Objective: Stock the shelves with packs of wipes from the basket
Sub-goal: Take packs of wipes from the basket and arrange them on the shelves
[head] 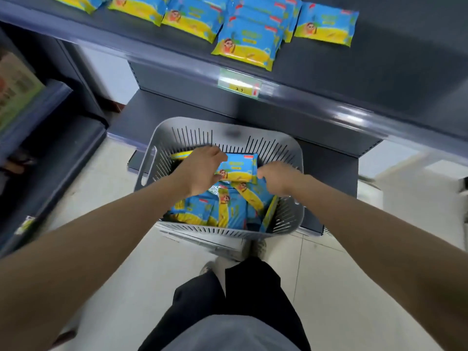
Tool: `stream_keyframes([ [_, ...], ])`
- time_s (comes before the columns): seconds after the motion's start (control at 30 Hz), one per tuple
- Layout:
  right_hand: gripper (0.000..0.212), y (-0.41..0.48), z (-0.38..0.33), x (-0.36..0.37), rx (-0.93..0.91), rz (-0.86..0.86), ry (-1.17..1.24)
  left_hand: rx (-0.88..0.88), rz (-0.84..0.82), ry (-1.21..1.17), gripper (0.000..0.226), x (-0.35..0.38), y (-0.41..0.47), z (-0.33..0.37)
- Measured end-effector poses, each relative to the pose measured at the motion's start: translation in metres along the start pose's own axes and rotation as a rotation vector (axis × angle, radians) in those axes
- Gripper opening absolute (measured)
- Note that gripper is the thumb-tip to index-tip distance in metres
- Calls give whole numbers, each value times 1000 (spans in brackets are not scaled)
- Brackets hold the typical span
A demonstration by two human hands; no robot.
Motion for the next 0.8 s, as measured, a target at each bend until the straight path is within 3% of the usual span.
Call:
stream_keyframes([
  [0.13, 47, 10, -3, 50, -76, -245, -120, -37, -63, 29, 46, 29, 7, -9],
  [0.23, 45, 17, -7, 75, -106, -325, -184, -51, -96, 60, 46, 40, 12, -13],
  [0.33, 34, 25, -7, 79, -103, -291, -185, -46, -94, 62, 46, 43, 16, -15],
  [0.6, 27, 42, -8, 89, -107, -260, -208, -50, -109, 36, 41, 51, 27, -19],
  [0.8, 20, 48, 7, 50, -163, -227, -170, -126, -91, -51, 40, 44, 34, -37],
])
Point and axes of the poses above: each hand's wrist, its own y-axis towards the middle knuckle, its own x-axis out of the palm, z = x × y, the point moved 6 cm from there along y, towards the middle knuckle, and after that the axes turned 11 degrees about -y, right-handed, at the moved point
